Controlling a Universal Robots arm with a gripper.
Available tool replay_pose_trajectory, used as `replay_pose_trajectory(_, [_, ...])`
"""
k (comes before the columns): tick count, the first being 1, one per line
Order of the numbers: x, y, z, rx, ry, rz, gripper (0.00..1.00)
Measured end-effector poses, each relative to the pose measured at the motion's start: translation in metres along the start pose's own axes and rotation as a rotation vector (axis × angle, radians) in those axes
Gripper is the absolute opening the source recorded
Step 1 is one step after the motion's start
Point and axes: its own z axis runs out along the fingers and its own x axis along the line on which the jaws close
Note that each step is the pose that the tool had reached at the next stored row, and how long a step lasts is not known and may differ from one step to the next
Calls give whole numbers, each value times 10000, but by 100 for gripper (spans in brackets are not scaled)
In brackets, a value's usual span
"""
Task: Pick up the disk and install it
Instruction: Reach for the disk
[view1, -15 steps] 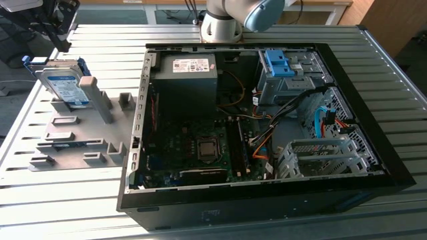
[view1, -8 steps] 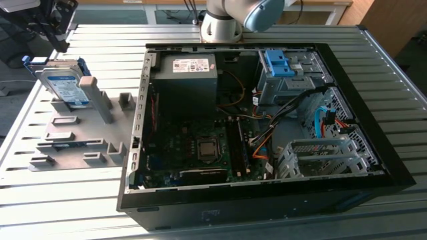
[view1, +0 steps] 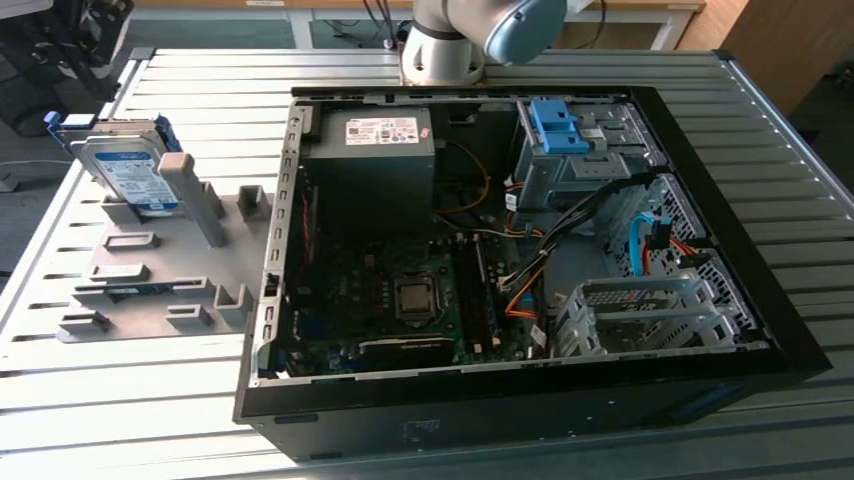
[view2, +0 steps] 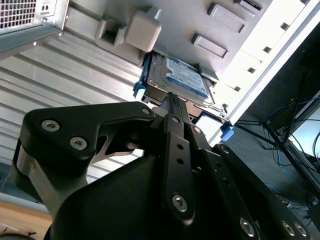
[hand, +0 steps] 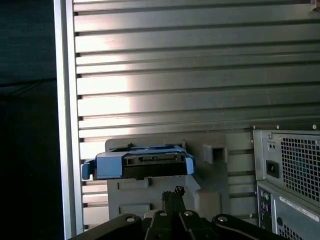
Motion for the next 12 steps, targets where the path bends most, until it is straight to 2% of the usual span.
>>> replay_pose_trajectory(7, [221,77,40,0,4,3,11])
replay_pose_trajectory(12, [405,74,71,0,5,4,11])
